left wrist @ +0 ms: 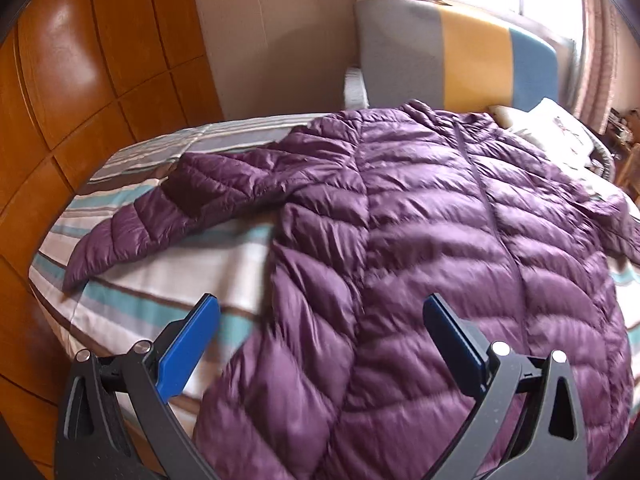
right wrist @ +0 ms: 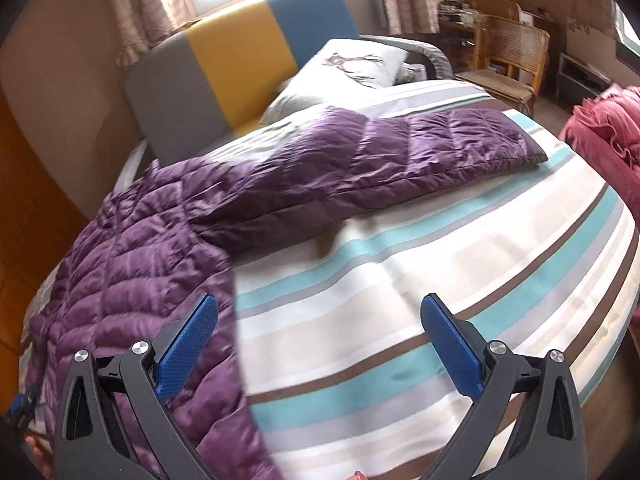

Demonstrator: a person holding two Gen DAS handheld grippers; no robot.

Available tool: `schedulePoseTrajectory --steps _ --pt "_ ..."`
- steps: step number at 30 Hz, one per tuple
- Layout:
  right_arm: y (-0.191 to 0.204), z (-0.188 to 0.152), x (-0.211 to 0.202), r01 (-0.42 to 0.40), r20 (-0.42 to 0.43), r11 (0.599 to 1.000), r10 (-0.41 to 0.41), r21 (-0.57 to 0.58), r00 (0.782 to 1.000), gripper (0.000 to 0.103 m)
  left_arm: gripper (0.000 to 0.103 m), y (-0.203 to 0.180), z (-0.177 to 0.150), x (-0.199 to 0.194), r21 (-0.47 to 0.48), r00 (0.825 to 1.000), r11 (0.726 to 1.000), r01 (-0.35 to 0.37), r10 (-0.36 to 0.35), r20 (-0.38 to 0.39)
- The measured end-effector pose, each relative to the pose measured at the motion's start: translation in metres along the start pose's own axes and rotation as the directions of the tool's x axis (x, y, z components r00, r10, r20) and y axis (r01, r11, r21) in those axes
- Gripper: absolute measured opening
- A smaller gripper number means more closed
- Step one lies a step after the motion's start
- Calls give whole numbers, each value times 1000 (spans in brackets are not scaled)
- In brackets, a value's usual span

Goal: Fold large clothes
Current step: 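Reach the right tool to the sleeve cuff and close on it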

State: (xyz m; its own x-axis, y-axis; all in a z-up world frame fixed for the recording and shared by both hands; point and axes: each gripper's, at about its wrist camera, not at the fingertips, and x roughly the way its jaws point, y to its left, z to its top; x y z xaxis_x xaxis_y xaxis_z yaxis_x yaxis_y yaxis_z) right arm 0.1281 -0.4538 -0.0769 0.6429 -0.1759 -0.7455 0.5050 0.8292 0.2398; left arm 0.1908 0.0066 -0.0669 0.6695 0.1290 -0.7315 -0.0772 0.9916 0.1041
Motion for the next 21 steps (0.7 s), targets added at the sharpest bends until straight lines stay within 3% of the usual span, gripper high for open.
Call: schedulePoseTrajectory --steps 5,9,11,15,21 --pt "-63 42 40 46 0 979 -47 200 999 100 101 0 18 20 -2 999 999 -32 32 22" --pt "-107 64 64 60 5 934 -66 353 998 88 101 6 27 36 -19 998 998 -53 54 28" --pt "-119 71 71 72 19 917 -86 393 996 84 101 9 29 47 -38 998 998 -52 53 15" --pt "-144 79 88 55 38 871 -85 488 996 67 101 11 22 59 -46 999 998 -49 50 19" --pt "-162 85 109 21 70 813 -75 582 995 63 101 9 7 74 -51 999 998 -34 33 -19"
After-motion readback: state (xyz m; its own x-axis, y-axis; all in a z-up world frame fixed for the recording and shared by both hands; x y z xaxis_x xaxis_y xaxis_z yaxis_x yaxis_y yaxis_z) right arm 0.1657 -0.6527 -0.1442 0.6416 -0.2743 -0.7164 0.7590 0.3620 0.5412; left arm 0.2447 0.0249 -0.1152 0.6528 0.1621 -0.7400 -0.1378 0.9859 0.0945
